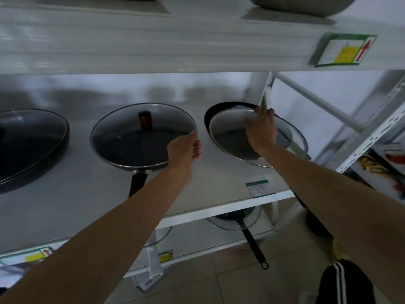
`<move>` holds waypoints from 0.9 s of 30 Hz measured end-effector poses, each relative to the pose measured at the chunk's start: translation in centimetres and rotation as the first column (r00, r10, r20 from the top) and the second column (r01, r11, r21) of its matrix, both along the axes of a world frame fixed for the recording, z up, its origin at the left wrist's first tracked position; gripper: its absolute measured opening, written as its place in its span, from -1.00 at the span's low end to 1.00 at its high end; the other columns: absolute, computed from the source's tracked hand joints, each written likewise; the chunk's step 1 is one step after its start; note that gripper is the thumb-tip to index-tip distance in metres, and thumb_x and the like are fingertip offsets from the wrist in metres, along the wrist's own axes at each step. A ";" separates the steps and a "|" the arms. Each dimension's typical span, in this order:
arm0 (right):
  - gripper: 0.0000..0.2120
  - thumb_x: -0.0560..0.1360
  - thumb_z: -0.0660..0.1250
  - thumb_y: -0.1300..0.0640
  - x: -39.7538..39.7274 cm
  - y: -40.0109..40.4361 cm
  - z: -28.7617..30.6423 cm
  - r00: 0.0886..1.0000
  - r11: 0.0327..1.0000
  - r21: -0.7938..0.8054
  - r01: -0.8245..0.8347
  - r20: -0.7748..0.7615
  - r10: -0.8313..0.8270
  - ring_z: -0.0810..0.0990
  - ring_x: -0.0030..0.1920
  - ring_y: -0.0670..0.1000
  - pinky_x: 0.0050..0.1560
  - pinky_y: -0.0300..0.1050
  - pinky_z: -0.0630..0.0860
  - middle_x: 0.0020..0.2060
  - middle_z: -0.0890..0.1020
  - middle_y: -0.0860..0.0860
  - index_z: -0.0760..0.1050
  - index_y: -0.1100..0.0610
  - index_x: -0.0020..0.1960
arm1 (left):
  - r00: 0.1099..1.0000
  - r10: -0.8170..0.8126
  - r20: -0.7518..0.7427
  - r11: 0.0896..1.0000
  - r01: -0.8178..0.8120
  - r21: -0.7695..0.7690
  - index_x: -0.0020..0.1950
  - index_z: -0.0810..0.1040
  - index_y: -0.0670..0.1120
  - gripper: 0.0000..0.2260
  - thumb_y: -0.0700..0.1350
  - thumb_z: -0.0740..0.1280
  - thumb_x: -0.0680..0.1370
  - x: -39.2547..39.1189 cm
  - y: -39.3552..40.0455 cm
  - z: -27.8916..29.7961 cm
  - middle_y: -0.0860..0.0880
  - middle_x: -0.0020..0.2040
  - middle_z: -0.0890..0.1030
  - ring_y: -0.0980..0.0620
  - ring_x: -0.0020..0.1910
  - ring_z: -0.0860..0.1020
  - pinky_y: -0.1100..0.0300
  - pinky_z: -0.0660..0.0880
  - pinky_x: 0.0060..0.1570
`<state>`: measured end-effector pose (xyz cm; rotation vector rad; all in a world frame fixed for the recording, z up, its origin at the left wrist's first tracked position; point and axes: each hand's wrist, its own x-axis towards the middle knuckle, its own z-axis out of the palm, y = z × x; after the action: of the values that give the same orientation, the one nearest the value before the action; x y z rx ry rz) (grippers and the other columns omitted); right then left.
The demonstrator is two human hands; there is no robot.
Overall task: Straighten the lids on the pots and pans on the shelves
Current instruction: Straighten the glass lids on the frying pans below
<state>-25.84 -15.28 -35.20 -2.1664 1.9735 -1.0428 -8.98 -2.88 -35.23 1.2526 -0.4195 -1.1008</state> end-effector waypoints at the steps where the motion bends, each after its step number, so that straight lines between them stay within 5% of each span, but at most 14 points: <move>1: -0.55 0.55 0.29 -0.03 -1.2 -0.6 -0.1 0.999 0.999 0.031 0.041 0.013 -0.041 0.55 0.11 0.27 0.04 0.14 0.53 0.23 0.42 0.23 0.35 0.21 0.31 | 1.000 -0.006 -0.007 1.000 0.006 0.002 -0.23 0.55 -0.11 -0.85 -0.13 0.37 0.53 -0.6 -0.2 -0.1 -0.04 -0.36 0.57 0.13 -0.53 0.48 0.28 0.46 -0.45; 4: -0.43 0.54 0.28 -0.11 -3.9 -2.4 -0.6 0.990 0.978 0.159 0.138 -0.041 -0.133 0.52 0.15 0.30 0.09 0.11 0.49 0.25 0.39 0.26 0.30 0.29 0.35 | 1.000 -0.024 -0.015 1.000 0.025 0.004 -0.22 0.55 -0.08 -0.86 -0.10 0.38 0.53 -2.0 -0.6 -0.7 0.00 -0.40 0.59 0.16 -0.57 0.48 0.32 0.44 -0.49; 9: -0.32 0.52 0.23 -0.23 -5.7 -4.4 -1.5 0.980 0.960 0.259 0.107 -0.191 -0.058 0.42 0.30 0.27 0.23 0.14 0.44 0.30 0.42 0.27 0.31 0.28 0.39 | 0.998 -0.065 -0.007 0.998 0.065 0.006 -0.25 0.54 -0.08 -0.84 -0.10 0.37 0.53 -3.4 -1.4 -1.5 0.03 -0.42 0.58 0.16 -0.56 0.47 0.31 0.42 -0.49; 16: -0.47 0.52 0.22 -0.23 -5.0 -6.0 -2.7 0.977 0.976 0.186 0.116 -0.198 -0.078 0.58 0.10 0.23 0.09 0.08 0.44 0.11 0.60 0.20 0.43 0.22 0.18 | 0.993 -0.120 0.018 0.993 0.121 -0.003 -0.23 0.54 -0.08 -0.82 -0.05 0.36 0.54 -3.9 -1.9 -2.3 0.06 -0.45 0.58 0.15 -0.50 0.49 0.28 0.45 -0.40; 27: -0.51 0.58 0.17 -0.16 -4.1 -7.1 -3.4 0.976 0.985 0.133 0.108 -0.200 -0.080 0.57 0.09 0.25 0.10 0.10 0.42 0.10 0.59 0.23 0.37 0.27 0.20 | 0.990 -0.131 0.044 0.991 0.131 -0.012 -0.14 0.59 -0.09 -0.86 -0.04 0.39 0.52 -3.2 -2.3 -2.5 0.06 -0.40 0.61 0.16 -0.49 0.51 0.30 0.49 -0.41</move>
<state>-29.98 -22.37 -38.57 -2.1917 2.1770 -0.6959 -12.16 -5.22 -37.71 1.2518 -0.5480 -1.1809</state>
